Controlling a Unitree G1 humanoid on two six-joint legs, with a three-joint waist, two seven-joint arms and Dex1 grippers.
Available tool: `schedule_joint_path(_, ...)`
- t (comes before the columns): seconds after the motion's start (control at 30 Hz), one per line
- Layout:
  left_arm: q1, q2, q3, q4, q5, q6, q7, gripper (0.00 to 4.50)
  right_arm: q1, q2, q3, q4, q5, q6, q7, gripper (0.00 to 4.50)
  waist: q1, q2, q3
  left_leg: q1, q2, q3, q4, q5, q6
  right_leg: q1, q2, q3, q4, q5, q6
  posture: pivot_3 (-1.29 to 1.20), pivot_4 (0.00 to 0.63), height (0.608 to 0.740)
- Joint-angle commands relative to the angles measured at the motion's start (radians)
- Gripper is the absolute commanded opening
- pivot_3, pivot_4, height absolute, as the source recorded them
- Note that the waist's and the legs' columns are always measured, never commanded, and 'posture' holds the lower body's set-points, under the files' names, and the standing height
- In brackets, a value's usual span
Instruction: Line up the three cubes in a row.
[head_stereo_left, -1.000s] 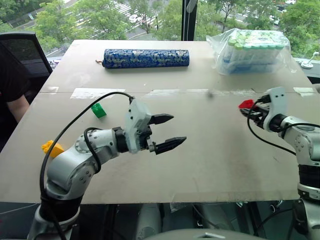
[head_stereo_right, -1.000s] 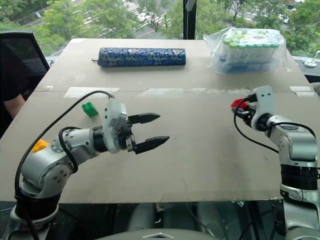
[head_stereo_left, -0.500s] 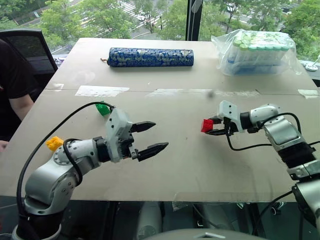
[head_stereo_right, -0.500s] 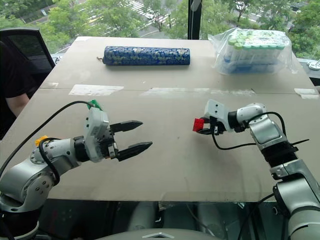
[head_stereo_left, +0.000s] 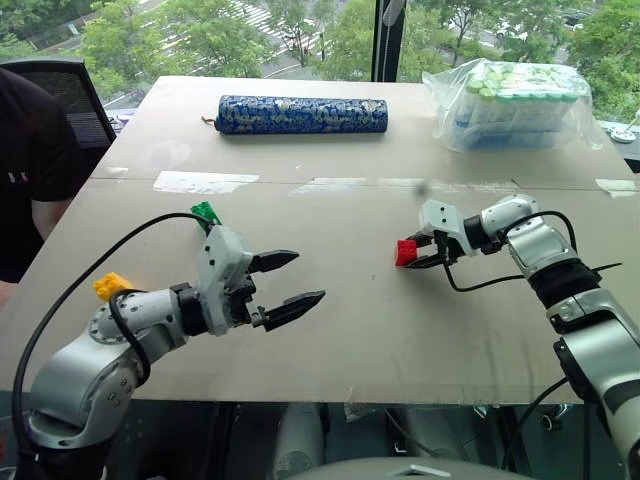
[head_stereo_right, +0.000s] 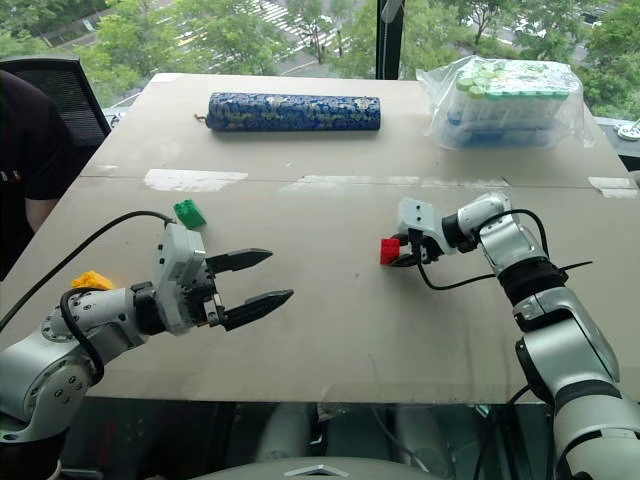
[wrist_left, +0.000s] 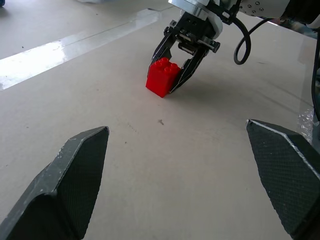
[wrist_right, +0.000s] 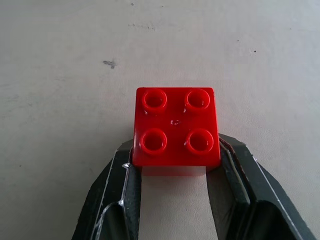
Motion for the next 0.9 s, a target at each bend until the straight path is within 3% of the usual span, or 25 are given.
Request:
schedule_joint_path(0.03,0.014,0.014,0.039,-0.042,-0.012,-0.025,0.0,4.5,-0.036,0.015,-0.015,0.046,-0.016,-0.036,0.017,1.3,-0.002,0.0,0.0,0.0,0.0,0.0,0.0,0.0,0.0,0.0,0.0,0.0,0.0,0.0,0.0,0.0,0.15,0.74)
schedule_joint_path(0.07,0.022,0.015,0.044,-0.044,-0.011,-0.027,0.001,4.5,-0.039,0.018,-0.017,0.057,-0.016,-0.042,0.024,2.1,-0.001,0.0,0.0,0.001,0.0,0.0,0.0,0.0,0.0,0.0,0.0,0.0,0.0,0.0,0.0,0.0,0.15,0.74)
schedule_joint_path(0.2,0.061,0.013,0.069,-0.05,-0.008,-0.034,0.006,4.5,-0.035,0.023,-0.03,0.071,-0.017,-0.075,0.026,3.6,-0.001,0.0,0.0,0.0,0.0,0.0,0.0,0.0,0.0,0.0,0.0,0.0,0.0,0.0,0.0,0.0,0.15,0.74)
schedule_joint_path(0.33,0.121,-0.021,0.121,-0.047,-0.001,-0.037,0.063,4.5,-0.011,0.007,-0.069,0.027,0.012,-0.061,0.006,3.6,-0.001,0.0,0.0,0.0,0.0,0.0,0.0,0.0,0.0,0.0,0.0,0.0,0.0,0.0,0.0,0.0,0.15,0.74)
schedule_joint_path(0.5,0.142,-0.153,0.228,-0.033,0.046,0.021,0.364,4.5,0.164,-0.095,-0.217,-0.324,0.177,0.088,0.016,3.6,0.012,0.0,0.0,-0.002,0.0,-0.001,0.0,0.0,0.0,0.0,-0.002,-0.002,-0.001,0.0,0.0,0.0,0.15,0.74)
schedule_joint_path(0.63,0.047,-0.224,0.236,0.018,0.106,0.096,0.587,4.5,0.342,-0.128,-0.354,-0.673,0.343,0.295,-0.09,3.6,0.018,0.0,0.0,0.0,0.0,-0.003,0.0,0.0,0.0,0.001,-0.001,-0.003,0.001,0.0,0.0,0.0,0.15,0.74)
schedule_joint_path(0.73,-0.04,-0.235,0.18,0.07,0.147,0.089,0.615,4.5,0.501,-0.142,-0.422,-0.943,0.404,0.427,-0.22,3.6,0.023,-0.001,-0.001,0.001,0.0,-0.005,0.001,0.0,0.0,0.003,-0.001,-0.004,0.001,0.0,0.0,0.0,0.15,0.74)
schedule_joint_path(0.9,-0.177,-0.217,0.14,0.227,0.231,0.093,0.655,4.5,0.605,-0.138,-0.447,-1.158,0.459,0.56,-0.364,3.6,0.021,-0.001,-0.001,0.001,-0.001,-0.003,0.002,0.0,0.0,0.003,-0.001,-0.003,0.001,0.0,0.0,0.0,0.15,0.74)
